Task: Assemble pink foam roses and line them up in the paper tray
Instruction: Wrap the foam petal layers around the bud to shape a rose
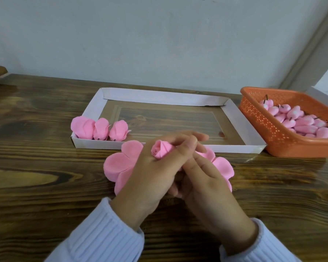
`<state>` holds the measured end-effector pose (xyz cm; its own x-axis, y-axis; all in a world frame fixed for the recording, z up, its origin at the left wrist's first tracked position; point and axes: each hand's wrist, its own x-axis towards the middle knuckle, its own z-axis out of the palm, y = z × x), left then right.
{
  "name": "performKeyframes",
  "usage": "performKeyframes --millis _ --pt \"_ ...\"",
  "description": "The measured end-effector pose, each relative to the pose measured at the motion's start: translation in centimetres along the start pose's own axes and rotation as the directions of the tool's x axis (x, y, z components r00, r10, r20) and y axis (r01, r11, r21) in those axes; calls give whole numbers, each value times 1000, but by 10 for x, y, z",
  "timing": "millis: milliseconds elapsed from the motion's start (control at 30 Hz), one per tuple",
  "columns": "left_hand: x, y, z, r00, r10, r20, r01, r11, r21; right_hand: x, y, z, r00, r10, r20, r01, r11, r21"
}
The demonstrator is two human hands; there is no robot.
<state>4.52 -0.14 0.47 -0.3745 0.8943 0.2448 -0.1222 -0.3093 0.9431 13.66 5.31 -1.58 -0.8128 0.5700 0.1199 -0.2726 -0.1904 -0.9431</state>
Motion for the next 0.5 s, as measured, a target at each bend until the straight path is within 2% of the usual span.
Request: performKeyframes --millis 100,167,200,267,300,367,400,433,500 --pt "1 3 -2 999 -42 21 44 995 -92 0 -1 3 999 -52 11 53 997 -64" --pt "6 6 -5 989 -148 -29 132 942 -310 0 0 6 996 -82 -46 80 996 -46" --pt "10 6 -8 974 -213 -74 155 870 -468 0 1 8 992 -90 -92 87 995 -43" --pt "17 6 -20 929 -325 -178 97 676 -730 -1 1 9 976 -105 -190 88 992 -93" --pt "20 7 -26 905 -359 -228 37 601 -799 1 -1 9 963 -123 -239 91 986 -140" --pt "23 8 -38 866 -397 -305 -61 520 -852 6 -7 6 939 -182 -294 88 948 -306" --pt "23 8 -43 851 -406 -332 -93 506 -857 9 -11 5 936 -210 -282 70 897 -437" --pt "23 8 -48 843 -409 -350 -115 498 -860 14 -16 3 945 -227 -235 45 803 -594" --pt "24 8 -56 839 -406 -362 -149 469 -871 26 -23 2 985 -152 -85 -3 474 -881"
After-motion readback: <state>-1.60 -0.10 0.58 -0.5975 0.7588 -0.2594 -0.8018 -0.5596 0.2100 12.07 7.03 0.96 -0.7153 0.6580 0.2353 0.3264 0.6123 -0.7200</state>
